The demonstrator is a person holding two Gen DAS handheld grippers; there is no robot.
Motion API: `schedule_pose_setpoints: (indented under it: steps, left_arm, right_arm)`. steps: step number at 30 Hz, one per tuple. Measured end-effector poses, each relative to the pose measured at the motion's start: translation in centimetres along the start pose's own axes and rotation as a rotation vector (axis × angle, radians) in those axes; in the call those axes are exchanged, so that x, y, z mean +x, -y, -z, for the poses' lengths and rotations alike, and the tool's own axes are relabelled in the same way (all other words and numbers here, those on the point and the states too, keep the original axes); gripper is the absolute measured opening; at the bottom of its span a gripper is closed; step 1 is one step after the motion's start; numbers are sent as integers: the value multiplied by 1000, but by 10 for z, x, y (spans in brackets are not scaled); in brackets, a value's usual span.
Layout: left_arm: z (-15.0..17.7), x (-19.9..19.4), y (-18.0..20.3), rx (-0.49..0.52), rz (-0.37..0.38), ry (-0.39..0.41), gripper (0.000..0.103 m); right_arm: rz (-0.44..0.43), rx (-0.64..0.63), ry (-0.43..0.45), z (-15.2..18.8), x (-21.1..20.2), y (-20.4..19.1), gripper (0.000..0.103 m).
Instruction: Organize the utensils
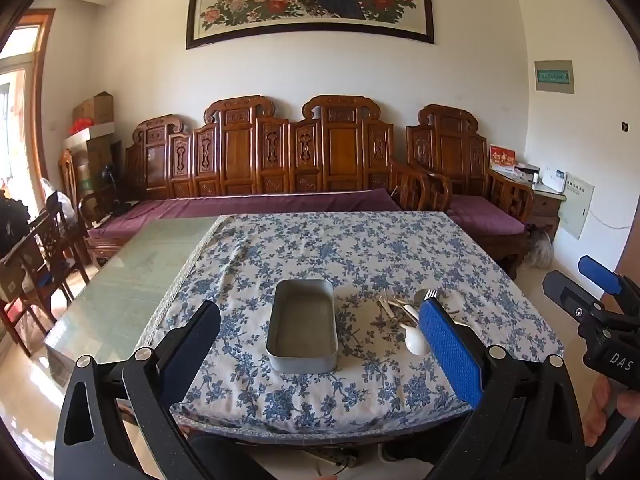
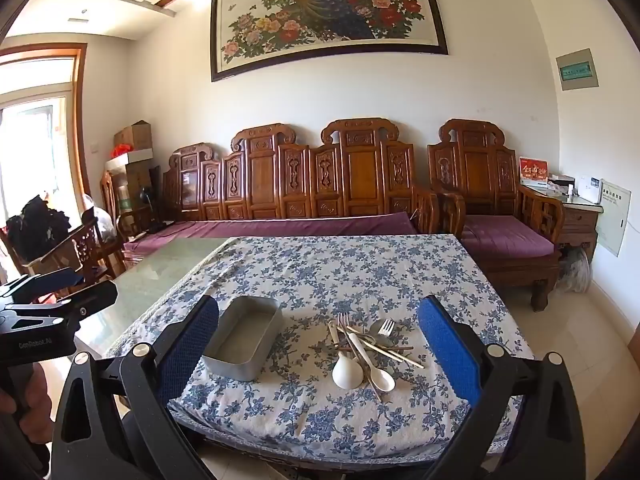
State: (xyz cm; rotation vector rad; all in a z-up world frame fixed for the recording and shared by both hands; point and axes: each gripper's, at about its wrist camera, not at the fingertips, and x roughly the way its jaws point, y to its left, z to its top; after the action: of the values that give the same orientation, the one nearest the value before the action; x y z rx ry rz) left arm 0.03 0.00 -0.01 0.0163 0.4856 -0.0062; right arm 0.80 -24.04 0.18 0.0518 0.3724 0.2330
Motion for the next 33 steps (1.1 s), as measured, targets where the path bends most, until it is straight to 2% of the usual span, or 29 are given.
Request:
schedule_pose_setpoints:
  steps: [33]
  left_arm:
    - [0, -1, 0, -4, 2, 11, 96]
  right_arm:
    - [-1, 1, 10, -11, -10, 1, 100]
